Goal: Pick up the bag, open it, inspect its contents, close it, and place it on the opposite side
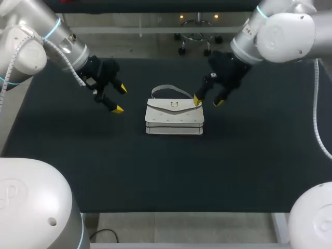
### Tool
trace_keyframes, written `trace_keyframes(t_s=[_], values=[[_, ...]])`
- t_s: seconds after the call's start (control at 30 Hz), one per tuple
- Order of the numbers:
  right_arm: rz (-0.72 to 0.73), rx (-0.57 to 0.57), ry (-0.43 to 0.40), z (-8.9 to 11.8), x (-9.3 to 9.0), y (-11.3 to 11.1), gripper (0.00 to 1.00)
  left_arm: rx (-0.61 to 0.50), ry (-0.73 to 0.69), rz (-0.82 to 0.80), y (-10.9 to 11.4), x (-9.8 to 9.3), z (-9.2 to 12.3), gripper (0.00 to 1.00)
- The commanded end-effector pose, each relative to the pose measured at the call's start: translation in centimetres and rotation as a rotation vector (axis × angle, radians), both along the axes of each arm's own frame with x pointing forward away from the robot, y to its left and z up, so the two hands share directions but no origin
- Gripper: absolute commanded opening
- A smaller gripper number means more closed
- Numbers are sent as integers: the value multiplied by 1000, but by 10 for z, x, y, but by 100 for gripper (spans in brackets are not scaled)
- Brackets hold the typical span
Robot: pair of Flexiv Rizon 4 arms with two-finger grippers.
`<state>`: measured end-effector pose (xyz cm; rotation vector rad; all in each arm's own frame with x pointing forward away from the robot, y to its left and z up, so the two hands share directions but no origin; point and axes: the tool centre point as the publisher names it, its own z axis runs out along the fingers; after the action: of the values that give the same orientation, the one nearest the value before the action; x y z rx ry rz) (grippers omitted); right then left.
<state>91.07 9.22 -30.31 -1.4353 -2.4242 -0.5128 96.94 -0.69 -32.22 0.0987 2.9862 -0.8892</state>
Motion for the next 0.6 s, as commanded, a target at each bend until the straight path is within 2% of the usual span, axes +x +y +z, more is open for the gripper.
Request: trace_keyframes(t_s=[0.03, 0.3, 0.37, 0.53, 0.6], values=[[39, -190, -96, -3, -3, 7, 100, -3, -3, 1, 0, 0, -1, 100], [39, -190, -96, -3, -3, 7, 100, -3, -3, 1, 0, 0, -1, 100], [39, -190, -96, -3, -3, 7, 100, 18, -58, -35, -9, 2, 7, 100], [192, -307, -296, 7, -12, 17, 100, 12, -205, -151, -24, 0, 17, 100], [232, -364, -345, 6, -17, 19, 100, 1, -237, -164, -26, -2, 18, 100]])
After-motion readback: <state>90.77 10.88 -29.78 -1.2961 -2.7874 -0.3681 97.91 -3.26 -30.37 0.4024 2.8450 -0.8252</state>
